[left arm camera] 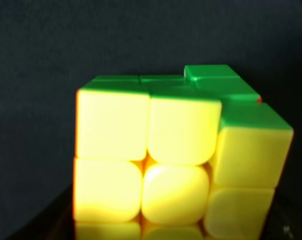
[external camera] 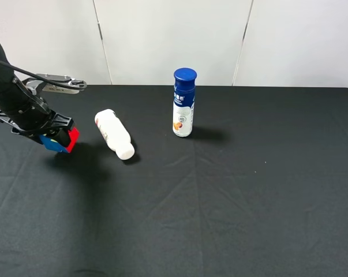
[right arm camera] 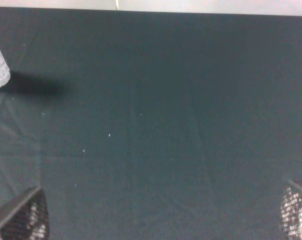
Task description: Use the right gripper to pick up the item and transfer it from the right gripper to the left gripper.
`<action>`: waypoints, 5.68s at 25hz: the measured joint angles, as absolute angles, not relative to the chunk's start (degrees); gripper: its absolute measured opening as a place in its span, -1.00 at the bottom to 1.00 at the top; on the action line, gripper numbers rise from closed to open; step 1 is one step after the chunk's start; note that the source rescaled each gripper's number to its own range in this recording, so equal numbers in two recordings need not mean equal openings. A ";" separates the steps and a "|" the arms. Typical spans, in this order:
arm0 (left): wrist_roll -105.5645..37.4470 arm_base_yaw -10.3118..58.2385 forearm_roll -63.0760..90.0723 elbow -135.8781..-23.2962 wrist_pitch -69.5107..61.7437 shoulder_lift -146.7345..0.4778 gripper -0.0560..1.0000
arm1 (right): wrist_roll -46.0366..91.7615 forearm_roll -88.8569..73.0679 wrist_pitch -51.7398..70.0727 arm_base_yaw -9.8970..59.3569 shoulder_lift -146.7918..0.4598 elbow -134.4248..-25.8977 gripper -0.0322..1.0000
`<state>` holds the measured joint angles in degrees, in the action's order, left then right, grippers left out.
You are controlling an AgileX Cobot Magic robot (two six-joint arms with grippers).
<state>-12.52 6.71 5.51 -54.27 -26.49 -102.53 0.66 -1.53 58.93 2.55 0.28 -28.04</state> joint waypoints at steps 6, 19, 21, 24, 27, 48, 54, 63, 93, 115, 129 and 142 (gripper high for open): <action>-12.52 6.71 5.62 -54.27 -26.81 -102.57 -0.89 | 0.66 -1.53 58.93 2.55 0.28 -28.04 0.99; -12.52 6.71 5.68 -54.33 -28.25 -102.71 0.00 | 0.62 -1.53 58.93 2.55 0.28 -28.04 0.99; -12.52 6.71 5.68 -54.33 -27.63 -102.71 0.00 | 0.62 -1.53 58.93 2.55 0.28 -28.04 0.99; -12.52 6.71 5.68 -54.33 -27.49 -102.71 0.00 | 0.62 -1.53 58.93 2.55 0.28 -28.04 0.99; -12.52 6.71 5.68 -54.33 -27.49 -102.71 0.00 | 0.62 -1.53 58.93 2.55 0.28 -28.04 0.99; -12.74 6.67 5.68 -54.33 -28.68 -102.71 0.77 | 0.62 -1.53 58.93 2.55 0.28 -28.04 0.99; -12.74 6.67 5.68 -54.33 -28.68 -102.71 0.85 | 0.62 -1.53 58.93 2.55 0.28 -28.04 0.99; -12.98 6.67 5.63 -54.33 -32.75 -100.18 0.84 | 0.62 -1.53 58.93 2.55 0.28 -28.04 0.99; -7.45 6.67 5.39 -53.36 -58.84 -37.56 0.84 | 0.62 -1.53 58.93 2.55 0.28 -28.04 0.99; -4.47 6.67 2.47 -28.31 -60.83 0.15 0.81 | 0.62 -1.53 58.93 2.55 0.28 -28.04 0.99; -4.10 1.79 2.47 -28.25 -60.83 0.15 0.78 | 0.62 -1.53 58.93 2.55 0.28 -28.04 0.99; -4.06 -3.98 2.53 -28.25 -60.83 0.15 0.78 | 0.62 -1.53 58.93 2.55 0.28 -28.04 0.99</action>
<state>-4.06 -3.98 2.53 -28.25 -60.83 0.15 0.62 -1.53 58.93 2.55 0.28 -28.04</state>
